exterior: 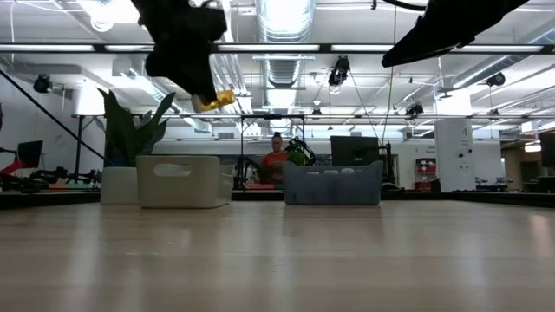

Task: Pick and place medicine bottles into bin by pill shape (circle, oval)
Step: Put the orange tablet bottle into the gray bin, then return to Home Position

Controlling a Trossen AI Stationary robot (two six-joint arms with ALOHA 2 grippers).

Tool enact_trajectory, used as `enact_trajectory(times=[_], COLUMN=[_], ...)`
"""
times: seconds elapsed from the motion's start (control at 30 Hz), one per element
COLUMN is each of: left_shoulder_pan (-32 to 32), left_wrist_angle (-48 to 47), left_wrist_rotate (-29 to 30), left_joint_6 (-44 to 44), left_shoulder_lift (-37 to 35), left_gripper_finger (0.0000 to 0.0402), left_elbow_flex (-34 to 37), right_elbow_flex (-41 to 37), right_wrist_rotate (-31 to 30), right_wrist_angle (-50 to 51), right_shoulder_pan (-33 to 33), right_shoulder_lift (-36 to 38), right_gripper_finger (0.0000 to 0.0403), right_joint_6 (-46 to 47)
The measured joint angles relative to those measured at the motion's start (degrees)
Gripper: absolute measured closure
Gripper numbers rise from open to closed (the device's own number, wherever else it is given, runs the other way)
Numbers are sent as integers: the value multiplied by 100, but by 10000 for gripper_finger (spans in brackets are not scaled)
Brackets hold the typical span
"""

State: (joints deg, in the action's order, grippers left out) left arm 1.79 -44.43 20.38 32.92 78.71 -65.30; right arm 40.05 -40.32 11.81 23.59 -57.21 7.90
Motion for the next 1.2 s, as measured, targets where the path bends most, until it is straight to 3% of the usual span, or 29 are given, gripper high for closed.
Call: enact_trajectory(times=[0.17,0.37,0.87,1.2], left_shoulder_pan=[-1102,-1769,-1913,-1904], left_wrist_angle=[-9,-61,-259,-426], left_wrist_rotate=[20,11,-6,-26], left_joint_6=[-326,-336,-330,-325], left_shoulder_lift=[103,323,649,672], left_gripper_finger=[333,333,332,274], left_elbow_flex=[23,221,356,356], right_elbow_flex=[0,0,0,0], right_wrist_rotate=[0,0,-2,-2], right_wrist_angle=[12,329,379,381], right_shoulder_pan=[0,0,0,0], right_shoulder_lift=[0,0,2,2], right_gripper_finger=[188,188,188,188], right_joint_6=[-47,-46,-48,-48])
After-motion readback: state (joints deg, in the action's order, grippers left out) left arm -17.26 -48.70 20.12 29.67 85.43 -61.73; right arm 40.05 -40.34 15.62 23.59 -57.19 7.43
